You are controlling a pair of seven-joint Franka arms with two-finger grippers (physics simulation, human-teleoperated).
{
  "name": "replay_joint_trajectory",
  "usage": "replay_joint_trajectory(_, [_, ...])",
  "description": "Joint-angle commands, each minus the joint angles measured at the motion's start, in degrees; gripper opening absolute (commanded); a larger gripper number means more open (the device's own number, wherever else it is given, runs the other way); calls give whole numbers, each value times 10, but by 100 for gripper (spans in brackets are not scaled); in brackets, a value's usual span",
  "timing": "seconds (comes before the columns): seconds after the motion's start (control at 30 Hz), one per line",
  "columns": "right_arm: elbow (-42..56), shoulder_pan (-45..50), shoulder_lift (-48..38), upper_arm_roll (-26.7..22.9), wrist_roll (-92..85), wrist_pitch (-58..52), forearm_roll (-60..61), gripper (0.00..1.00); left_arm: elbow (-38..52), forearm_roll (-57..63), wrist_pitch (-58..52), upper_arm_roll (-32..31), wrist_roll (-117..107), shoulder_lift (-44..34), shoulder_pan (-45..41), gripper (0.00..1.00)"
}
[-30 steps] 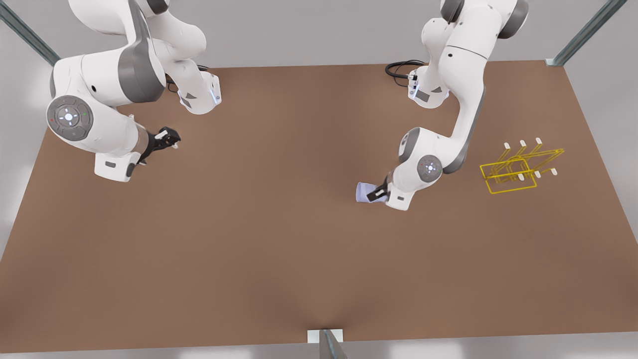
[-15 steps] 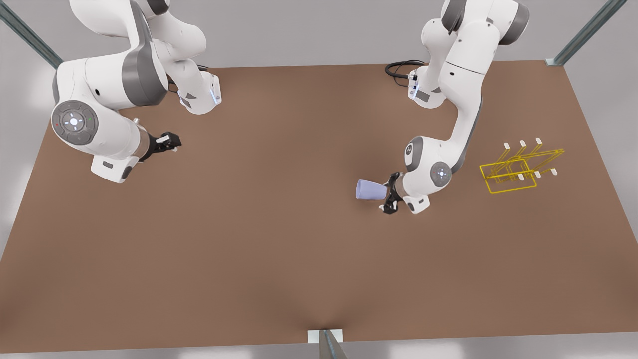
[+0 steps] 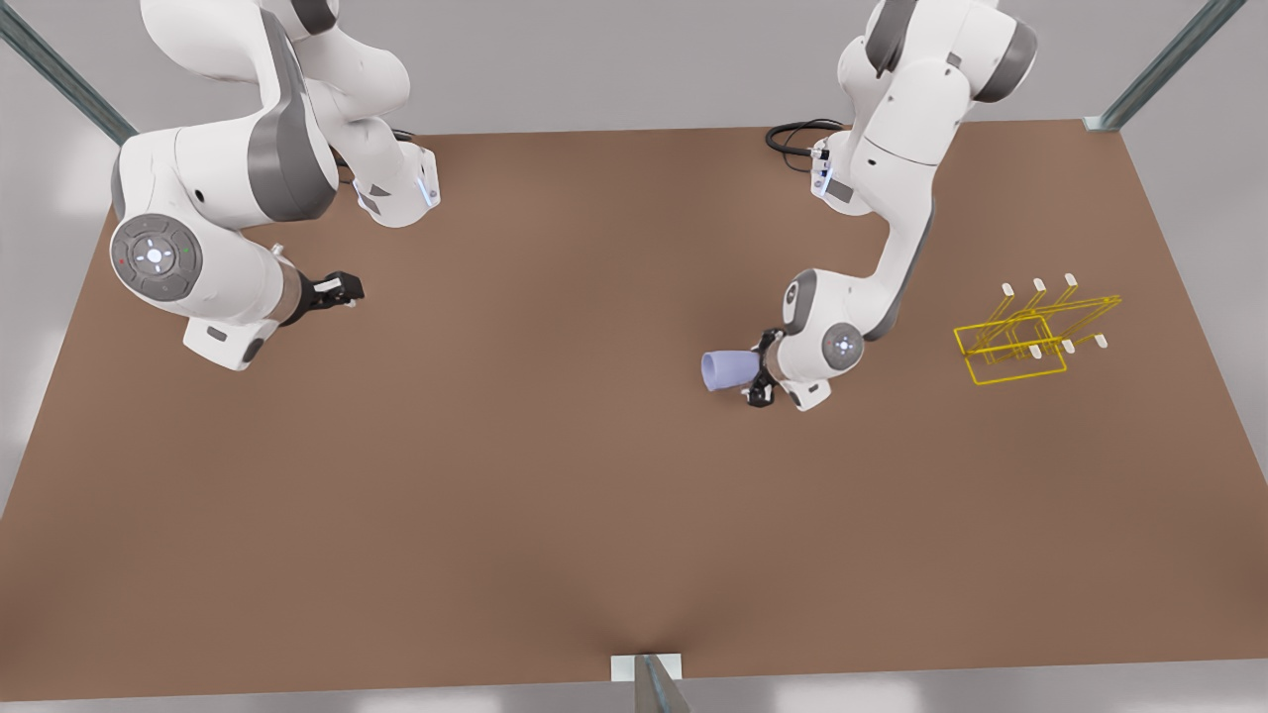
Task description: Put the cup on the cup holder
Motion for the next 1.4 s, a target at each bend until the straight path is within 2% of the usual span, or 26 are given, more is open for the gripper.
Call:
replay_joint_trajectory(0.0, [0, 0, -1, 0, 27, 0, -1, 100, 1, -7, 47, -1, -31, 9, -4, 100])
replay_joint_trajectory(0.2, [0, 2, 0, 0, 25, 0, 0, 100, 4, -50, 51, -1, -35, 8, -20, 100])
replay_joint_trajectory(0.93, [1, 11, 4, 0, 25, 1, 1, 100, 4, -49, 48, -16, -26, 9, -30, 100])
replay_joint_trajectory(0.97, [1, 12, 5, 0, 25, 2, 0, 100, 3, -49, 49, -17, -26, 9, -30, 95])
replay_joint_trajectory(1.0, [1, 12, 5, 0, 24, 5, 0, 100, 4, -49, 49, -17, -26, 10, -30, 75])
replay_joint_trajectory(1.03, [1, 12, 5, -1, 24, 5, 1, 100, 4, -49, 50, -17, -25, 12, -30, 68])
replay_joint_trajectory(1.23, [3, 15, 9, -1, 24, 5, 0, 100, 4, -47, 56, -17, -22, 25, -31, 74])
replay_joint_trajectory(1.37, [3, 15, 9, -2, 23, 5, 0, 100, 23, -49, 58, -17, -23, 41, -33, 68])
